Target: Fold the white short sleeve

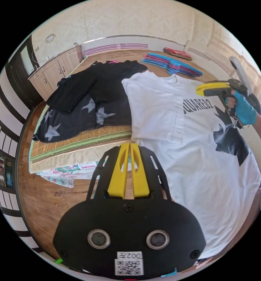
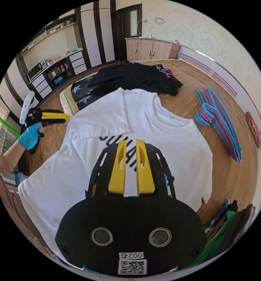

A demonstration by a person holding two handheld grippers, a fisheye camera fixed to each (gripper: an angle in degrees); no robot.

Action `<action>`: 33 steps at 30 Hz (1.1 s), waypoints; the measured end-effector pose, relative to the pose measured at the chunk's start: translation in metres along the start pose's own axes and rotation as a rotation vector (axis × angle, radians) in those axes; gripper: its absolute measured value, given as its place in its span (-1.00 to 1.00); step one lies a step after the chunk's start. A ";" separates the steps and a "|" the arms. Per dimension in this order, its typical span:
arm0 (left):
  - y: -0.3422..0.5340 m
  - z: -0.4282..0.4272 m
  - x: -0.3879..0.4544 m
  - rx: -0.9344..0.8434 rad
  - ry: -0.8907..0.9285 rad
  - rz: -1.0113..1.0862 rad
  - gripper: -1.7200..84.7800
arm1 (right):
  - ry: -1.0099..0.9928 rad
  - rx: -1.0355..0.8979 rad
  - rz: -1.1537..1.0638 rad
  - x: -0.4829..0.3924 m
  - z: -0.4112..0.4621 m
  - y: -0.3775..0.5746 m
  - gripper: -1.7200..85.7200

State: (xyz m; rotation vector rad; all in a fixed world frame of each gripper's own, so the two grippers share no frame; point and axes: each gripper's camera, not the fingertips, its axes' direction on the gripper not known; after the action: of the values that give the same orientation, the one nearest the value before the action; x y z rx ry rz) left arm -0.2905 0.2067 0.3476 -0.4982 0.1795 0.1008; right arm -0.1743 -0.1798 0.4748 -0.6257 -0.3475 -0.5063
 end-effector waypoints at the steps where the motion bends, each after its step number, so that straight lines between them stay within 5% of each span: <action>1: 0.001 -0.002 0.001 -0.006 -0.012 -0.016 -0.98 | 0.030 -0.011 0.020 0.000 -0.007 0.023 -0.82; 17: -0.013 -0.054 0.097 0.018 0.049 -0.001 -0.98 | 0.297 0.010 0.358 0.007 -0.056 0.227 -0.78; 33: -0.046 -0.074 0.199 0.019 0.139 0.151 -0.98 | 0.410 0.121 0.564 0.064 -0.025 0.237 -0.78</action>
State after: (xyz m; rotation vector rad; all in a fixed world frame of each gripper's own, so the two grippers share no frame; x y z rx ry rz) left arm -0.1005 0.1412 0.2661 -0.4725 0.3541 0.2123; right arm 0.0118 -0.0522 0.3748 -0.4608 0.1882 -0.0619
